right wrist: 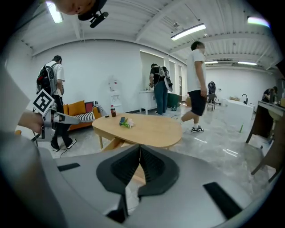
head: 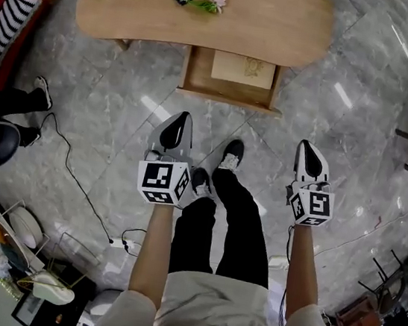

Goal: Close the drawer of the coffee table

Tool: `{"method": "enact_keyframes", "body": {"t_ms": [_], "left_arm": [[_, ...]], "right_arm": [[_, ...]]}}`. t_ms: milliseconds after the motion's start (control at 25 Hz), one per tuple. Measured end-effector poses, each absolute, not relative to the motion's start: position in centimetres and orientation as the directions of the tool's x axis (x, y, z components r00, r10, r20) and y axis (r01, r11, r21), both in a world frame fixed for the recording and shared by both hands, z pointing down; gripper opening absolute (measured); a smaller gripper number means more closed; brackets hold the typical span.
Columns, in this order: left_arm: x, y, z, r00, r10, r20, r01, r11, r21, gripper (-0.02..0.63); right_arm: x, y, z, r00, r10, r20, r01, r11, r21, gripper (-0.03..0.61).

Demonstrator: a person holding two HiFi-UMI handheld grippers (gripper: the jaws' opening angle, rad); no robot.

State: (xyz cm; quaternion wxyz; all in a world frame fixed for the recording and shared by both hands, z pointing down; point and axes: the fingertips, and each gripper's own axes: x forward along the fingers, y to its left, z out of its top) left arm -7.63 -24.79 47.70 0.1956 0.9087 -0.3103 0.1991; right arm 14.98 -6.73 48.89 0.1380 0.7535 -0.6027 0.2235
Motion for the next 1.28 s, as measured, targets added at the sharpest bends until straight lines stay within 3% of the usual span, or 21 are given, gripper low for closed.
{"method": "enact_keyframes", "body": {"t_ms": [400, 760, 960, 1160, 1280], "left_arm": [[-7.3, -29.4, 62.5, 0.747, -0.565, 0.351, -0.648, -0.738, 0.190, 0.009], [-11.7, -31.1, 73.1, 0.736, -0.637, 0.228, -0.674, -0.722, 0.158, 0.009], [-11.7, -29.8, 76.3, 0.756, -0.619, 0.213, -0.652, -0.743, 0.153, 0.009], [-9.7, -29.1, 76.2, 0.788, -0.583, 0.199, -0.612, -0.778, 0.145, 0.009], [-8.7, -28.7, 75.7, 0.792, -0.570, 0.220, -0.604, -0.785, 0.139, 0.009]], "right_arm": [[21.5, -7.9, 64.2, 0.201, -0.899, 0.388, -0.978, -0.207, 0.027, 0.017], [23.8, -7.0, 75.0, 0.209, -0.940, 0.269, -0.978, -0.198, 0.067, 0.017], [22.6, -5.1, 78.0, 0.255, -0.933, 0.253, -0.967, -0.253, 0.042, 0.018], [19.9, -5.0, 76.9, 0.146, -0.972, 0.183, -0.988, -0.136, 0.070, 0.018], [19.0, -5.4, 75.6, 0.133, -0.981, 0.144, -0.990, -0.125, 0.064, 0.073]]}}
